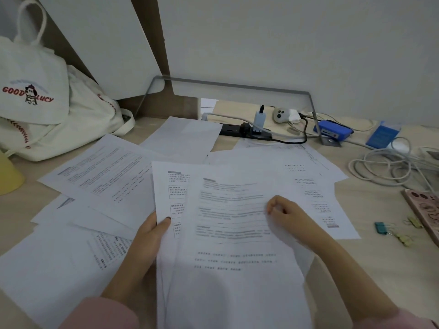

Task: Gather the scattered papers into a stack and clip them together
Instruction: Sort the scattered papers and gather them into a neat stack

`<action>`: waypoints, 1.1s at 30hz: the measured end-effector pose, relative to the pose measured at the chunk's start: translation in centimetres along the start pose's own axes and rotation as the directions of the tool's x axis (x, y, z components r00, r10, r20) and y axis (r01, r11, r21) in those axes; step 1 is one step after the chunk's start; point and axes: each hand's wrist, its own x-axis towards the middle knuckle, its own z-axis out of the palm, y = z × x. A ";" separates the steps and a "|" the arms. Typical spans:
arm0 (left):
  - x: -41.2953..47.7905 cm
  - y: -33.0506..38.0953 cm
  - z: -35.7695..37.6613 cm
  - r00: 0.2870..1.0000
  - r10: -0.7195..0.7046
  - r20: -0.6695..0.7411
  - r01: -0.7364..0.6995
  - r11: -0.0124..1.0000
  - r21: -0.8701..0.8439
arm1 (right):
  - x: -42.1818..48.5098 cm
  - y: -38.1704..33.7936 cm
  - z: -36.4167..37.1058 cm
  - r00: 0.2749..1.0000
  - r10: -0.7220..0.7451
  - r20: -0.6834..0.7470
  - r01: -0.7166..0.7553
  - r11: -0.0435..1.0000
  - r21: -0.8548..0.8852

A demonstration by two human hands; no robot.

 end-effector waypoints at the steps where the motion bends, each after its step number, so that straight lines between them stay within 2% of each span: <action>1: -0.1 0.1 0.1 1.000 0.000 -0.003 0.000 1.000 0.006 | 0.2 -0.3 0.6 0.999 -0.038 0.008 0.039 0.998 -0.042; 3: -0.3 0.2 0.2 1.000 0.007 0.000 -0.007 1.000 0.030 | 0.5 -0.8 1.6 0.995 -0.097 0.013 0.098 0.993 -0.060; 6: -0.4 0.2 0.3 0.999 0.037 0.008 -0.037 0.998 0.058 | 0.6 -1.2 2.2 0.992 -0.124 0.023 0.123 0.992 0.031; 8: -0.4 0.1 0.4 0.999 0.053 0.008 -0.054 0.995 0.080 | 0.7 -0.6 1.4 0.991 -0.123 -0.058 0.123 0.992 -0.002; 10: -0.3 0.0 0.4 0.997 0.071 -0.004 -0.071 0.993 0.097 | 1.0 0.6 -0.1 0.976 -0.033 -0.217 0.006 0.992 -0.125; 12: -0.2 -0.2 0.5 0.996 0.088 -0.017 -0.085 0.990 0.116 | 0.9 1.9 -1.9 0.933 0.104 -0.343 -0.192 0.953 -0.233; 15: -0.1 -0.3 0.6 0.995 0.101 -0.021 -0.097 0.988 0.122 | 0.3 3.0 -3.8 0.880 0.268 -0.392 -0.381 0.891 -0.246; 19: 0.0 -0.4 0.5 0.995 0.104 -0.013 -0.101 0.986 0.131 | -0.2 3.3 -3.9 0.858 0.337 -0.387 -0.454 0.850 -0.266; 25: 0.0 -0.5 0.5 0.994 0.105 -0.019 -0.101 0.986 0.135 | 0.1 2.9 -3.7 0.845 0.427 -0.322 -0.490 0.860 -0.144; 28: 0.1 -0.5 0.6 0.995 0.099 -0.022 -0.095 0.987 0.131 | 0.0 2.9 -3.6 0.869 0.347 -0.353 -0.417 0.897 -0.144; 33: 0.0 -0.3 0.6 0.996 0.088 -0.025 -0.084 0.988 0.130 | -1.0 1.4 -4.6 0.849 0.225 -0.479 -0.254 0.967 0.004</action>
